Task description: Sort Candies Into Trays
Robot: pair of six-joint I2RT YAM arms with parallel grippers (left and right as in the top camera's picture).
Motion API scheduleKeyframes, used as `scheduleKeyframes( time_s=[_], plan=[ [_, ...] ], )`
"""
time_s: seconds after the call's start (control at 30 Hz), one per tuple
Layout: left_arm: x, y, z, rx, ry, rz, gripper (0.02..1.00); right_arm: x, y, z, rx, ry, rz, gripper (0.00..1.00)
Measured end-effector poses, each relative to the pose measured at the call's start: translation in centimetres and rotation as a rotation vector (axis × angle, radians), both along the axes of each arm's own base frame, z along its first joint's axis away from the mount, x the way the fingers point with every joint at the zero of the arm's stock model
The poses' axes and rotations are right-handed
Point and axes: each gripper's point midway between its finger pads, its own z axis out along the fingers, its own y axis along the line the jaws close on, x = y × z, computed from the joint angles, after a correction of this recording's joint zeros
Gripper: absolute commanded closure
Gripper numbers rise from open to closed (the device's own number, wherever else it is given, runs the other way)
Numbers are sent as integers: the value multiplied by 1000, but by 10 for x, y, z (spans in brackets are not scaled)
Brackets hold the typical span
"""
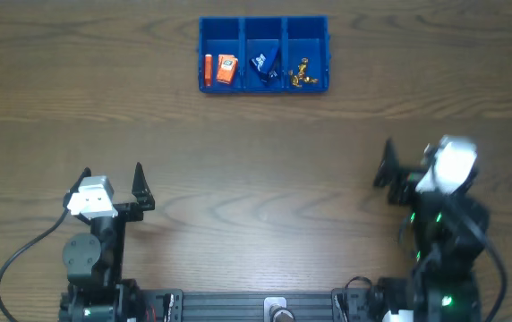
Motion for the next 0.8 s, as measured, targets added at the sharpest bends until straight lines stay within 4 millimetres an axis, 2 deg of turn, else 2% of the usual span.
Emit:
scheduleKeyframes(
  time_s=[0.07,0.17,0.33,0.43,0.8],
  plan=[
    [0,0,0,0,0,0,20,-9,15,-19,19,-76,83,3],
    [0,0,0,0,0,0,20,-15,26,-40,29,-118,140,3],
    [0,0,0,0,0,0,20,-11,38,-51,30,-208,206,3],
    [0,0,0,0,0,0,20,-8,47,-66,35,-202,247,3],
    [0,0,0,0,0,0,23,-8,48,-66,35,-204,248,3]
  ],
)
